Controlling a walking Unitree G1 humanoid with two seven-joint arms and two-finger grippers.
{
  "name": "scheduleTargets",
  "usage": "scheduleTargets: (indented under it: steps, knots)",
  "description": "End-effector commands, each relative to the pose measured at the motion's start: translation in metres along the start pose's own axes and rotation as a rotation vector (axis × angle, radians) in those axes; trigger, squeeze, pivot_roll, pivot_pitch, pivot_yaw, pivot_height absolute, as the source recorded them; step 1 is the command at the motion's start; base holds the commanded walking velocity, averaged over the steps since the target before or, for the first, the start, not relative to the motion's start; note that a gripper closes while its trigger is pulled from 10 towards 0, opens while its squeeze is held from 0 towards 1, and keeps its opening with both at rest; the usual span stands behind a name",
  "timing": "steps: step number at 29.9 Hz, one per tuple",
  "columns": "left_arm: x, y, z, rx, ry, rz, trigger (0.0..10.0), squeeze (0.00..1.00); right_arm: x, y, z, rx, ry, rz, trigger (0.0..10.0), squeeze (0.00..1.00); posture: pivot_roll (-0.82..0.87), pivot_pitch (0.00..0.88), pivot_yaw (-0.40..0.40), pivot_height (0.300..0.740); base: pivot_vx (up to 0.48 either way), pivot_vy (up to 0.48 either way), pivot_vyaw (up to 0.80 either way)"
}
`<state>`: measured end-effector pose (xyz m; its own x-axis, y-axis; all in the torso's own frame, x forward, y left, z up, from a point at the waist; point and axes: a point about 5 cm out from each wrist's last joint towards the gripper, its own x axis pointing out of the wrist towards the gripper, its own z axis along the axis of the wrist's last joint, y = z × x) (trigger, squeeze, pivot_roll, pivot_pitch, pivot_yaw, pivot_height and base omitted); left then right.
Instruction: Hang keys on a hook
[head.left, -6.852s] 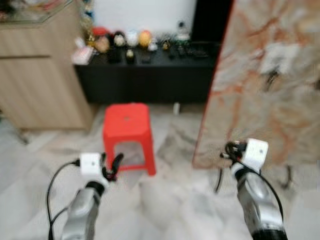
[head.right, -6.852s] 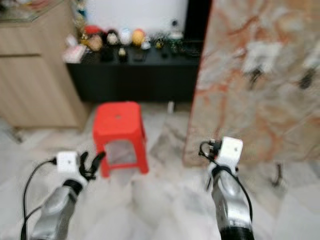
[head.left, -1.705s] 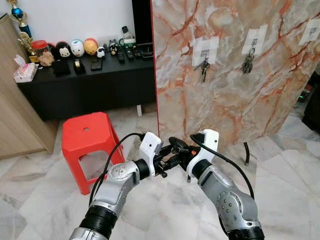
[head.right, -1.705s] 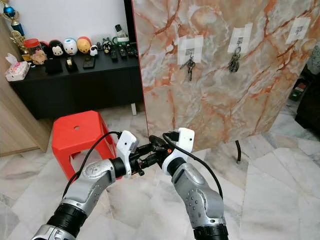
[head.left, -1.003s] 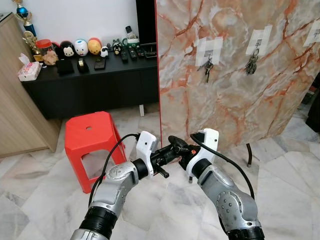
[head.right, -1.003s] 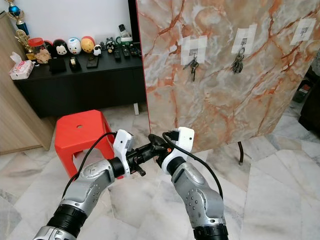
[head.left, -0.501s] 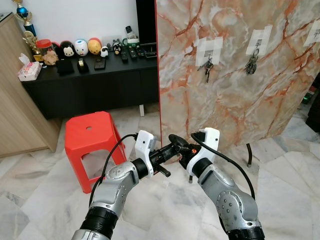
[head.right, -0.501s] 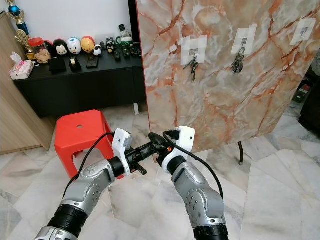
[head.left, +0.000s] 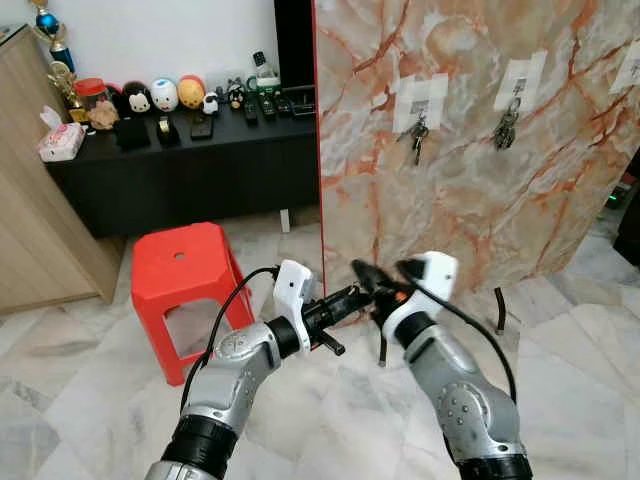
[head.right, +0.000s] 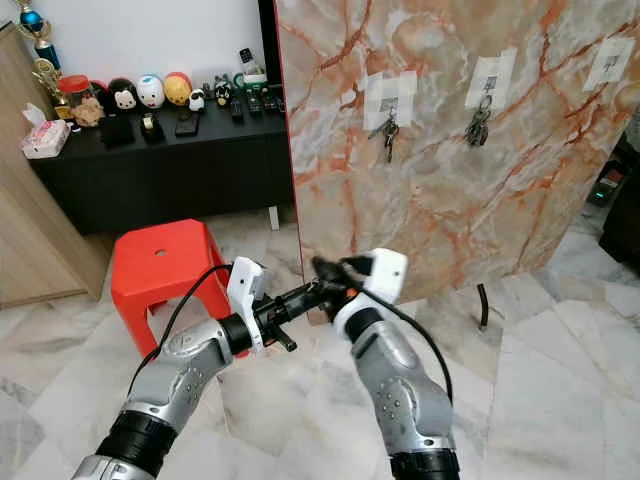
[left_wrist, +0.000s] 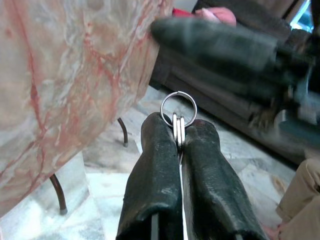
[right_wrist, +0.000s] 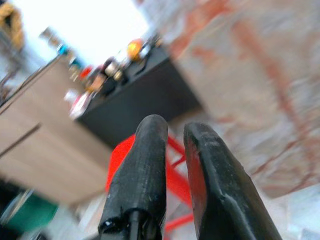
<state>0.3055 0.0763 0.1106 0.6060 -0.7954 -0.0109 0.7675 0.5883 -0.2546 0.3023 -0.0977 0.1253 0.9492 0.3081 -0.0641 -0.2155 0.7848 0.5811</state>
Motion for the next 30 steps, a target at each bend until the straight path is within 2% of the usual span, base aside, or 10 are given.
scheduleTargets:
  steps: [1,6,9,12,13,15,19,20,23,30]
  knots:
    - [-0.001,-0.002,0.000,0.027,0.010,-0.013,0.0,0.00,0.003,0.013,0.000,0.073,-0.045,0.024,10.0,0.00,0.03,0.000,0.015,0.715,0.000,0.000,0.00]
    - [-0.002,-0.001,-0.003,0.052,0.033,0.006,0.0,0.00,0.000,0.015,0.020,0.118,-0.166,0.061,10.0,0.00,0.04,0.000,0.013,0.715,0.000,0.000,0.00]
    - [-0.005,0.009,-0.004,0.090,0.049,0.089,0.0,0.00,-0.004,-0.002,0.032,0.108,-0.220,-0.002,10.0,0.00,0.03,0.000,0.015,0.715,0.000,0.000,0.00]
    - [-0.011,0.021,-0.001,0.109,0.029,0.190,0.0,0.00,-0.010,-0.034,0.036,0.027,-0.211,-0.116,10.0,0.00,0.03,0.000,0.013,0.715,0.000,0.000,0.00]
    - [-0.015,0.029,0.002,0.140,0.023,0.269,0.0,0.00,-0.017,-0.059,0.036,-0.009,-0.198,-0.209,10.0,0.00,0.03,0.000,0.009,0.715,0.000,0.000,0.00]
    - [-0.018,0.034,0.005,0.166,0.011,0.324,0.0,0.00,-0.023,-0.077,0.034,-0.029,-0.188,-0.278,10.0,0.00,0.03,0.000,0.005,0.715,0.000,0.000,0.00]
    - [-0.029,0.051,0.017,0.217,-0.047,0.521,0.0,0.00,-0.045,-0.127,0.011,-0.123,-0.063,-0.444,10.0,0.00,0.03,0.000,-0.001,0.715,0.000,0.000,0.00]
    - [-0.031,0.054,0.020,0.242,-0.056,0.560,10.0,0.00,-0.051,-0.138,-0.001,-0.135,-0.016,-0.474,10.0,0.00,0.03,0.000,-0.002,0.715,0.000,0.000,0.00]
    - [-0.034,0.058,0.028,0.290,-0.090,0.626,10.0,0.00,-0.069,-0.160,-0.032,-0.153,0.116,-0.551,10.0,0.00,0.04,0.000,-0.013,0.715,0.000,0.000,0.00]
    - [-0.037,0.064,0.029,0.338,-0.090,0.697,10.0,0.00,-0.096,-0.177,-0.081,-0.156,0.337,-0.633,10.0,0.00,0.03,0.000,-0.021,0.715,0.000,0.000,0.00]
